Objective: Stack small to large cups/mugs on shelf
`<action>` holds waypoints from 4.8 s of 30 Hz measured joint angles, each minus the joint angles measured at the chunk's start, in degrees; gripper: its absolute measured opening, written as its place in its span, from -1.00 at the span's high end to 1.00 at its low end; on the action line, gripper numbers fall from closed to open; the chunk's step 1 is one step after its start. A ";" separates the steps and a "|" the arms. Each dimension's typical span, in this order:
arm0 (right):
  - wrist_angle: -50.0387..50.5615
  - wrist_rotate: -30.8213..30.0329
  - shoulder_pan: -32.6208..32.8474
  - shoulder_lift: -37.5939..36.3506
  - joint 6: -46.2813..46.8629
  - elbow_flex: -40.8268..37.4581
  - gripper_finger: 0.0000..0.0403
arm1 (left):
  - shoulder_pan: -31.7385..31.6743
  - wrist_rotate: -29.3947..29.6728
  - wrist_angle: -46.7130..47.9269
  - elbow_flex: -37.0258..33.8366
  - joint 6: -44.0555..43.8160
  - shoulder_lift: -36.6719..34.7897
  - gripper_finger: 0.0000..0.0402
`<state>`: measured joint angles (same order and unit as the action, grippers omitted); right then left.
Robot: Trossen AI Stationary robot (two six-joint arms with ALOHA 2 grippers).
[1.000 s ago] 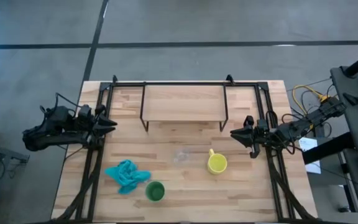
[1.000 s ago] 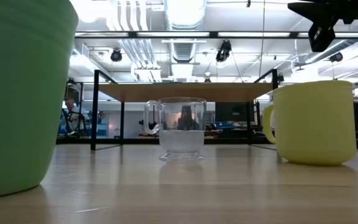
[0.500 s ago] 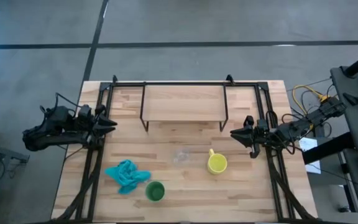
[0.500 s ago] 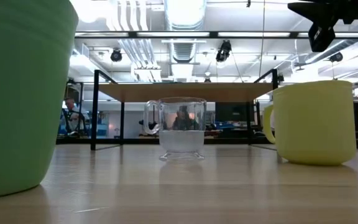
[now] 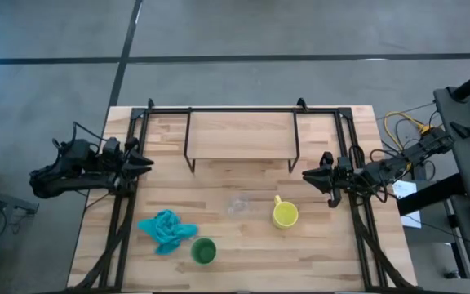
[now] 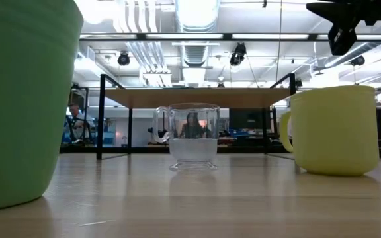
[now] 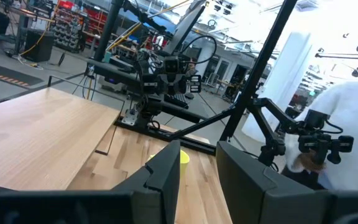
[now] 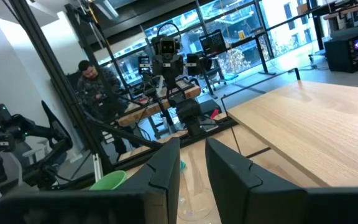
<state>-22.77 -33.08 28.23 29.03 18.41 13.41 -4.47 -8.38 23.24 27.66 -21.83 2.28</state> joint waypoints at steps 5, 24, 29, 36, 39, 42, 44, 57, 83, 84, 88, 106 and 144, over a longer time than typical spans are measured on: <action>-0.06 0.01 0.00 0.01 -0.01 -0.02 0.64 | 0.00 0.00 0.01 0.00 -0.01 -0.01 0.55; -2.67 7.82 -0.63 2.37 -10.70 2.24 0.64 | 0.00 0.02 -0.04 0.00 0.03 0.00 0.55; -0.77 9.00 -0.76 9.93 -21.06 10.74 0.64 | 0.00 0.16 -0.92 0.00 0.02 0.01 0.55; 29.15 4.69 -0.79 22.82 -23.59 29.59 0.64 | -0.01 0.42 -14.96 0.00 -6.88 0.01 0.55; 42.58 4.44 -0.79 29.24 -20.25 38.33 0.64 | -0.02 0.42 -22.63 0.00 -13.80 -0.21 0.55; 49.75 4.37 -0.79 35.54 -21.86 45.55 0.64 | -0.02 0.13 -29.12 0.00 -17.94 -0.25 0.55; 50.06 4.36 -0.79 39.32 -24.07 49.80 0.64 | 0.00 -0.73 -31.45 0.00 -19.34 -0.39 0.55; 60.76 -2.73 -0.77 55.53 -26.15 70.01 0.64 | 0.01 -3.07 -10.72 -0.11 -19.84 5.49 0.55; 74.42 8.28 -11.82 65.07 -9.24 72.91 0.45 | -0.02 -0.38 -26.22 0.07 -8.89 19.31 0.55; 75.74 8.89 -12.26 65.80 -8.22 72.91 0.43 | -0.02 -0.43 -26.66 0.09 -8.85 19.32 0.55; 82.63 20.97 -14.03 68.89 -8.26 74.73 0.38 | -0.02 -0.50 -26.46 0.07 -8.87 18.98 0.55; 83.59 29.03 -14.25 78.36 -27.88 86.48 0.26 | -0.02 -0.52 -27.07 0.07 -8.84 19.29 0.55; 82.09 29.00 -14.16 94.08 -25.99 92.21 0.32 | 0.00 -0.66 -27.23 0.07 -12.04 14.57 0.55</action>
<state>59.32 -4.08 14.06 123.11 -7.57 105.62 -4.47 -9.04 -3.99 27.73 -33.87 16.85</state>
